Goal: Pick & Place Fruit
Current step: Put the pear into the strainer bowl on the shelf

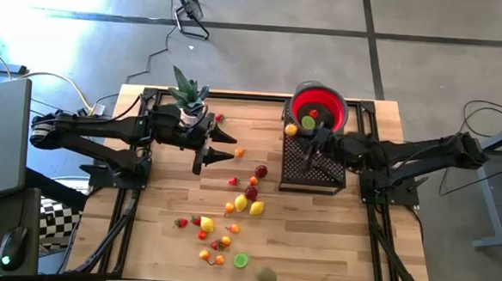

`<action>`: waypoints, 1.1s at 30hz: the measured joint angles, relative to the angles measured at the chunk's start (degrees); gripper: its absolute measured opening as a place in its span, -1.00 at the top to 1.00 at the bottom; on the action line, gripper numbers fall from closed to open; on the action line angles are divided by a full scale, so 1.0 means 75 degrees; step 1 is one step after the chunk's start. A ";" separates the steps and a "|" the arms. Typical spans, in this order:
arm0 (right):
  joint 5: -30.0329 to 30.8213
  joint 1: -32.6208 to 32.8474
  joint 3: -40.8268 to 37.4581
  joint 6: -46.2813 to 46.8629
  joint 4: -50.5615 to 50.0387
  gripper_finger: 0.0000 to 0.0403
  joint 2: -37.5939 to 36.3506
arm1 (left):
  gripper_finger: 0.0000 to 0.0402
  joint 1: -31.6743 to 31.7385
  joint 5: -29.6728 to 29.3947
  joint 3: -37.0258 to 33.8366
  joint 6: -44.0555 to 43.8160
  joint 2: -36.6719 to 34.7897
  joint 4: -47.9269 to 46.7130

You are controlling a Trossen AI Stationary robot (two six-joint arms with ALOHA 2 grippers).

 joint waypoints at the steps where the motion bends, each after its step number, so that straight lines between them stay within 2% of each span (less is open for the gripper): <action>1: 0.0048 -0.0065 0.0000 -0.0003 -0.0115 0.98 -0.0066 | -0.20 0.0000 0.0001 0.0000 0.0037 0.0000 -0.0005; 6: 0.0167 -0.0424 0.0364 0.0190 -0.1134 0.98 -0.0112 | -0.20 -0.0003 0.0024 0.0000 0.0160 0.0000 -0.0142; 17: 0.0122 -0.1347 0.2116 0.1394 -0.4412 0.98 0.0460 | -0.20 -0.0003 -0.0006 0.0000 0.0532 0.0000 -0.0267; 24: -0.0689 -0.2042 0.2834 0.1849 -0.5686 0.98 0.1031 | -0.20 -0.0003 -0.0023 0.0000 0.0811 0.0000 -0.0267; 29: -0.0757 -0.2582 0.2990 0.2030 -0.6240 0.98 0.1420 | -0.20 -0.0003 -0.0020 0.0000 0.0819 0.0000 -0.0267; 33: -0.1220 -0.3189 0.2990 0.2299 -0.6455 0.98 0.1568 | -0.20 -0.0003 -0.0019 0.0000 0.0816 0.0000 -0.0267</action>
